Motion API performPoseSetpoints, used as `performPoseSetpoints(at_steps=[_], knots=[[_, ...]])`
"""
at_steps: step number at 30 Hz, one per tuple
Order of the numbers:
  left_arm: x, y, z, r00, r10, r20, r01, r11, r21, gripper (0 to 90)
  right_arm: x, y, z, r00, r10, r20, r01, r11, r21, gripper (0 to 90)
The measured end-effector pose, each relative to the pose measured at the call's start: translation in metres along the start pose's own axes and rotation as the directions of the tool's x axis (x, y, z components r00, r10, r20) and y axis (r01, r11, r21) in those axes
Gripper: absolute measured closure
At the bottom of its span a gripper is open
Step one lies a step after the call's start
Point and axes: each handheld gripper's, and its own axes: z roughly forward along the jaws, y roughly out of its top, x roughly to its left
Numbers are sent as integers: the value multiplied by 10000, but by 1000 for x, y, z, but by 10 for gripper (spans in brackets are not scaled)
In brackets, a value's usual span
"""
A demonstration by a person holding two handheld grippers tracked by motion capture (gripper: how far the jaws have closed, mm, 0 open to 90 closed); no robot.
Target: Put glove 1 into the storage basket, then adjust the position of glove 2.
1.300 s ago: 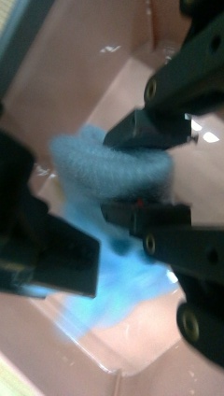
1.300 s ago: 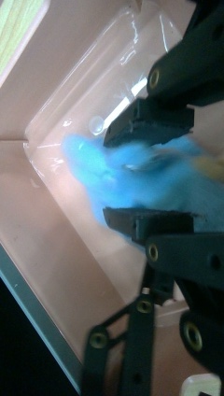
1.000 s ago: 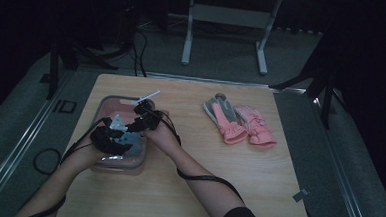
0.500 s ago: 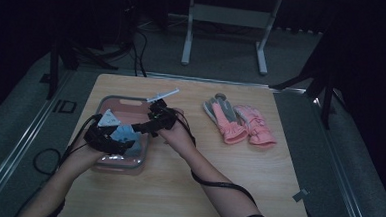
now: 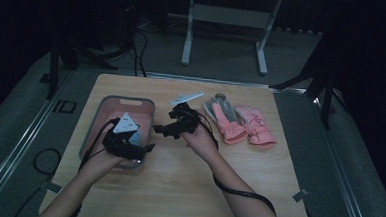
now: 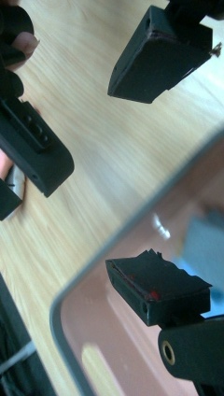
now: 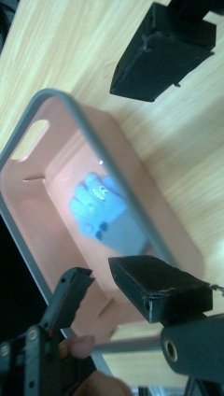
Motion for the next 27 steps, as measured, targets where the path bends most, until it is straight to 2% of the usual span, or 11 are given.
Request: performPoseSetpoints(at_steps=[2,4,6,8,11,13,16,19,22,24,27], knots=[[-14,3,4,9999,40,131,-37,9997,-225,154,-3,-6,-9,10000,7,-59,-8,9999,-164,145],[-27,4,9,9995,34,329,-21,9992,-395,154,-5,-13,-18,9997,-172,154,177,9992,-354,144],[-38,6,15,9979,26,650,1,9991,-416,154,-8,-19,-26,9989,-367,307,378,9986,-365,141],[-49,7,22,9964,247,811,-220,9992,-338,154,-13,-26,-32,9977,-488,476,508,9978,-419,140],[-60,7,31,9933,385,1090,-355,9989,-296,154,-23,-35,-41,9982,-253,540,272,9990,-356,142],[-67,6,36,9904,356,1339,-312,9989,-352,154,-29,-41,-45,9980,-139,617,163,9992,-372,144],[-75,3,45,9891,503,1387,-468,9985,-287,154,-38,-51,-50,9978,-32,668,58,9993,-382,146],[-80,-1,53,9873,521,1499,-499,9986,-184,154,-45,-59,-54,9978,410,527,-420,9990,176,156],[-83,-5,60,9849,509,1654,-492,9987,-143,154,-50,-67,-56,9973,494,542,-510,9983,285,141],[-86,-8,65,9849,637,1610,-636,9980,-58,154,-52,-72,-58,9978,491,447,-503,9984,260,138],[-88,-11,69,9831,591,1734,-596,9982,-23,154,-53,-78,-60,9971,513,562,-529,9982,287,121]])
